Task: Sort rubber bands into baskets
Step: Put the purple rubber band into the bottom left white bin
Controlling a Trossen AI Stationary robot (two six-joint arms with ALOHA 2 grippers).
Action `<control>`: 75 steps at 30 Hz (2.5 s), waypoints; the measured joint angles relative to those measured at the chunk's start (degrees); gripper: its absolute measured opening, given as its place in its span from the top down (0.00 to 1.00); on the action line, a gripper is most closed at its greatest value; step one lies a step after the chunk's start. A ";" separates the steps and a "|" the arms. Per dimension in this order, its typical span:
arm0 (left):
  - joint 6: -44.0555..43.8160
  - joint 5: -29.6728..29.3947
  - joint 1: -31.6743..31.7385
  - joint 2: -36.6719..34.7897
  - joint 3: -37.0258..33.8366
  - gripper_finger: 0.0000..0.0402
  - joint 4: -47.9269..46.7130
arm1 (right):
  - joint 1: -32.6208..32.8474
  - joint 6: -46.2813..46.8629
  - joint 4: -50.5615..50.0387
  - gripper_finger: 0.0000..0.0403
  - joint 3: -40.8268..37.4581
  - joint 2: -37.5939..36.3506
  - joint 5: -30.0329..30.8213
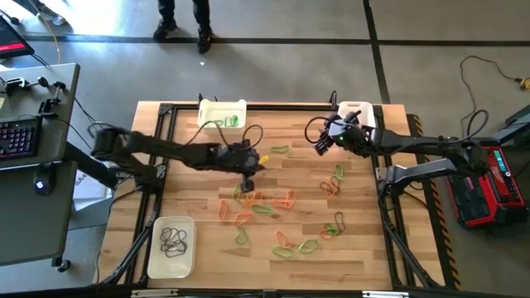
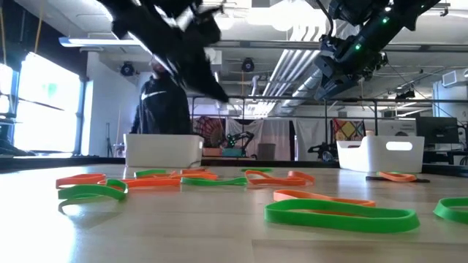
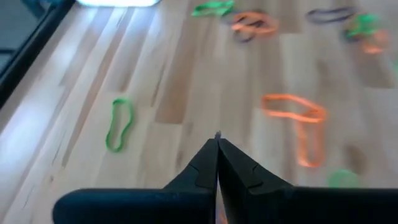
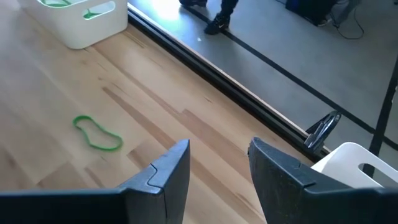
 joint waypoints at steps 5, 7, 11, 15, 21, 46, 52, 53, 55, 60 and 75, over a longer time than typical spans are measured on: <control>-0.19 0.65 -5.03 -8.28 0.02 1.00 -6.15 | 1.02 0.00 0.02 0.62 -0.01 0.00 0.02; -1.58 1.53 -7.13 -11.08 0.02 1.00 -9.78 | 1.30 0.00 0.02 0.62 -0.01 0.00 0.02; -3.24 2.66 -11.92 -16.33 0.02 1.00 -16.96 | 1.61 0.02 0.31 0.62 -0.02 0.00 0.02; -5.62 6.97 -17.47 -20.50 0.02 1.00 -24.25 | 1.63 0.01 0.57 0.62 -0.02 0.00 0.02; -18.63 9.93 -25.59 -26.36 0.02 1.00 -32.42 | 1.63 0.09 1.17 0.62 0.00 0.00 0.04; -78.45 21.37 -49.65 -35.58 0.04 1.00 -50.63 | 1.63 0.02 2.10 0.62 -0.02 0.00 0.17; -85.07 22.77 -50.77 -35.40 0.04 1.00 -50.97 | 1.63 0.02 2.53 0.62 -0.02 0.00 0.15; -85.40 22.76 -50.79 -35.11 0.04 1.00 -50.85 | 1.63 0.02 2.69 0.62 0.00 0.00 0.15; -84.79 22.75 -50.77 -34.11 0.04 1.00 -50.56 | 1.96 0.04 3.09 0.62 -0.02 0.00 0.11; -77.85 22.21 -49.63 -29.34 0.04 1.00 -49.20 | 3.34 0.02 3.19 0.62 -0.02 0.00 -0.17; -70.42 27.06 -45.91 -14.54 0.04 0.96 -49.69 | 4.12 -0.67 3.17 0.62 -0.02 0.00 -0.46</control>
